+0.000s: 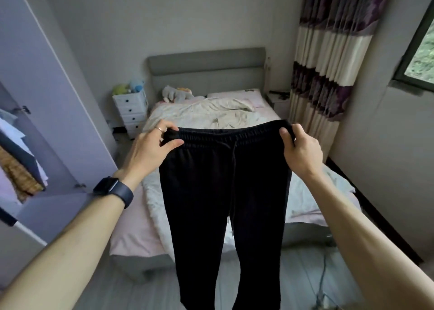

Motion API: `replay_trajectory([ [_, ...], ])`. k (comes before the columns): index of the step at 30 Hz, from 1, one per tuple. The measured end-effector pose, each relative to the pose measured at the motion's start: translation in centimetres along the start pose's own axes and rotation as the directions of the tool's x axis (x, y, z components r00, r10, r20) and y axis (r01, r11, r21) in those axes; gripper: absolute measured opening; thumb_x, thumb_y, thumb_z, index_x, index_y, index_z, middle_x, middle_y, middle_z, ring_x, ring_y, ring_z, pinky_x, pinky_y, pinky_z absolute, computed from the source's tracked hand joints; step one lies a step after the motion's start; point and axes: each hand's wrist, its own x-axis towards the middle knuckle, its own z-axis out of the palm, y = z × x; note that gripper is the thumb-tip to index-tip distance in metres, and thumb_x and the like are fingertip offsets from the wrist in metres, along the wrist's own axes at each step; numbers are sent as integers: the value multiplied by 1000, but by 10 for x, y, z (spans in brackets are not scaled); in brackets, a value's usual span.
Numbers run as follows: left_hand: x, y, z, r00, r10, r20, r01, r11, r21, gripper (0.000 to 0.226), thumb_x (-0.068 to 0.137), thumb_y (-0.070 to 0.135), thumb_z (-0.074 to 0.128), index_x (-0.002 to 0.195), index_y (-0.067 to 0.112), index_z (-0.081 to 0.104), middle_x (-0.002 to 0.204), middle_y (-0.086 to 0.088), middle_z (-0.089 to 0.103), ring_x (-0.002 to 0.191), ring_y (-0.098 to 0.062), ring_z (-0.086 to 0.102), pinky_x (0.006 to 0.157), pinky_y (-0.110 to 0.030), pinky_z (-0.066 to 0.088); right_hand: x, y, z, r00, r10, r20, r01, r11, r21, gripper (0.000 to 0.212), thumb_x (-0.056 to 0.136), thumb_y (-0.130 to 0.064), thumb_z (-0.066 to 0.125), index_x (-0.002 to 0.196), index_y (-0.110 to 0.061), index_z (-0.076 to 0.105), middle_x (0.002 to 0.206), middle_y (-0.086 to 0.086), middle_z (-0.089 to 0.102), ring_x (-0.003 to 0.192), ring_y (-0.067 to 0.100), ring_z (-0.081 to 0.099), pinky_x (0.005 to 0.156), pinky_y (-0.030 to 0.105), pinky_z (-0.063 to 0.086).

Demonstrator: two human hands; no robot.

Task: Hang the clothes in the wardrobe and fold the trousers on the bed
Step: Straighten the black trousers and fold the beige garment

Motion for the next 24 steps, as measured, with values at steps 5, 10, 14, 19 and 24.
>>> replay_trajectory([
  [5,-38,0,15,999,-31,-29,34,993,110,39,86,58,67,102,24,54,71,1,59,69,-23,57,62,-31,38,-49,14,-5,999,-18,38,14,996,89,32,104,-42,46,80,-29,31,60,-11,44,57,5,46,50,33,27],
  [10,-64,-5,37,997,-54,-60,63,984,168,35,91,49,67,102,19,54,71,6,52,72,-35,64,59,-37,46,-75,27,6,985,22,170,-44,991,127,21,102,-47,44,95,-27,48,72,-8,59,67,17,56,60,40,44],
  [14,-57,-18,51,988,-106,-113,119,987,112,27,95,44,60,102,25,42,71,-11,62,70,-43,63,55,-39,43,-67,23,25,991,-4,137,-23,981,192,15,102,-48,43,102,-33,48,77,-3,65,68,17,58,61,38,45],
  [19,-12,-27,62,961,-174,-214,165,985,-57,23,100,45,53,105,29,37,83,-14,65,77,-45,62,59,-44,45,-20,7,49,996,13,85,-30,979,202,35,99,-58,35,92,-25,45,67,-1,60,65,22,58,58,39,44],
  [24,54,-52,74,933,-232,-275,171,958,-230,32,94,49,61,117,37,42,105,2,70,93,-28,66,72,-32,44,36,-6,82,999,25,44,-33,981,190,30,105,-45,41,90,-20,42,64,3,55,64,31,56,58,44,44],
])
